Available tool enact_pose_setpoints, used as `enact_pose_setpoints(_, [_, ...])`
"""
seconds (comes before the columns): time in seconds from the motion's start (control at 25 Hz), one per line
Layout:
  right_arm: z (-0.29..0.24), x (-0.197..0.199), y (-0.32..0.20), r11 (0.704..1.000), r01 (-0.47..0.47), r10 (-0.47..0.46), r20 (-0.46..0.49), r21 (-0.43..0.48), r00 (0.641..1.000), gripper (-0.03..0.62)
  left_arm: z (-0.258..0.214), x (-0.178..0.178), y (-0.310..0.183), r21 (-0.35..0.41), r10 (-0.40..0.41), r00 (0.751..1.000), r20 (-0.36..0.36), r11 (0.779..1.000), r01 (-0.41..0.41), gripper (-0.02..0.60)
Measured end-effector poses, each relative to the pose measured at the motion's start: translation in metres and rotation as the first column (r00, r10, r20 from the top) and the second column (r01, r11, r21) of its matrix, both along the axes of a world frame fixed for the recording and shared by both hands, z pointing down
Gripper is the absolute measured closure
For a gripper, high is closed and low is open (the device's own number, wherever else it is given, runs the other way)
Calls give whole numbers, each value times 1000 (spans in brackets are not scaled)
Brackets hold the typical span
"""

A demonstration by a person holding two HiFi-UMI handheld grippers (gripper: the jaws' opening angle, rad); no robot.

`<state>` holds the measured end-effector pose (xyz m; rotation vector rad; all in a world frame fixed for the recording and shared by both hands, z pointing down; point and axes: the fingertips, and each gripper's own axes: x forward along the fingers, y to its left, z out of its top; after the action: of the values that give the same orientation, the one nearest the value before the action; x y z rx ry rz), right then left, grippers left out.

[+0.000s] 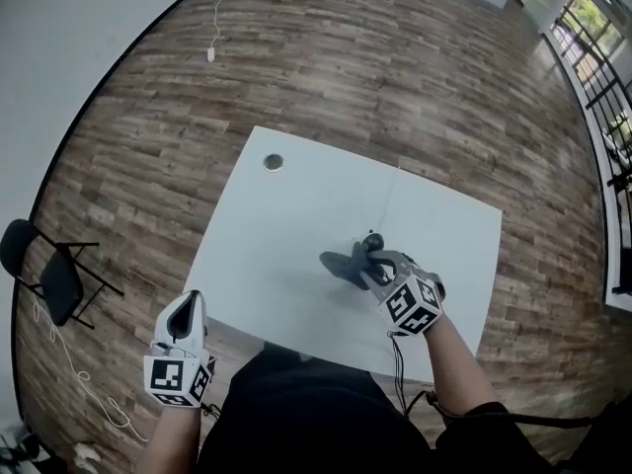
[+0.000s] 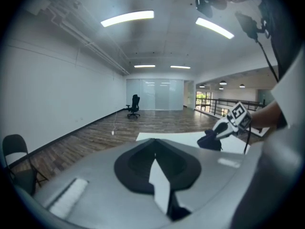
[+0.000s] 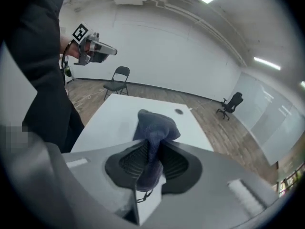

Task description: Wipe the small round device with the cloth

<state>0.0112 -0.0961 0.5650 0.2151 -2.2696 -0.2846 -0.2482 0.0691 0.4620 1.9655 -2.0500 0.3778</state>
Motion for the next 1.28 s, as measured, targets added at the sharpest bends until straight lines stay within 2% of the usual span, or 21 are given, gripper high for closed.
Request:
enact_pose_setpoints(0.2, [-54,19,-72,973,-25,52,-109,231,993,525,19,10,-4,4,-20,996,-83,1000,21,574])
enact_pose_setpoints(0.36, [-43,32,-111,964,-6,77,-259,267,963,525,35,3,-6,-3,-35,991,-133,999,35,574])
enact_pose_setpoints(0.52, [-54,33,-135,946,11,101,-326,323,940,525,45,-10,-1,-11,-76,981,-179,997,75,574])
enact_pose_setpoints(0.6, [-50,30,-135,939,67,69,-376,337,924,525,52,-17,1,-14,-91,976,-196,996,90,574])
enact_pose_setpoints(0.76, [-16,27,-107,928,245,-68,-521,280,851,525,71,-20,1,-34,-91,967,-238,996,85,574])
enact_pose_setpoints(0.84, [-1,26,-85,923,305,-128,-562,233,817,525,77,-21,-1,-41,-81,962,-261,997,73,574])
enact_pose_setpoints(0.96, [24,25,-54,933,320,-164,-597,165,785,525,89,-31,-8,-45,-48,956,-288,998,36,574])
enact_pose_setpoints(1.12, [55,-1,-30,937,340,-215,-629,84,747,525,99,-55,-19,-30,-21,952,-306,999,13,574])
enact_pose_setpoints(1.28, [77,-18,-13,930,367,-266,-648,22,714,525,105,-63,-32,-18,-5,949,-316,1000,-1,574])
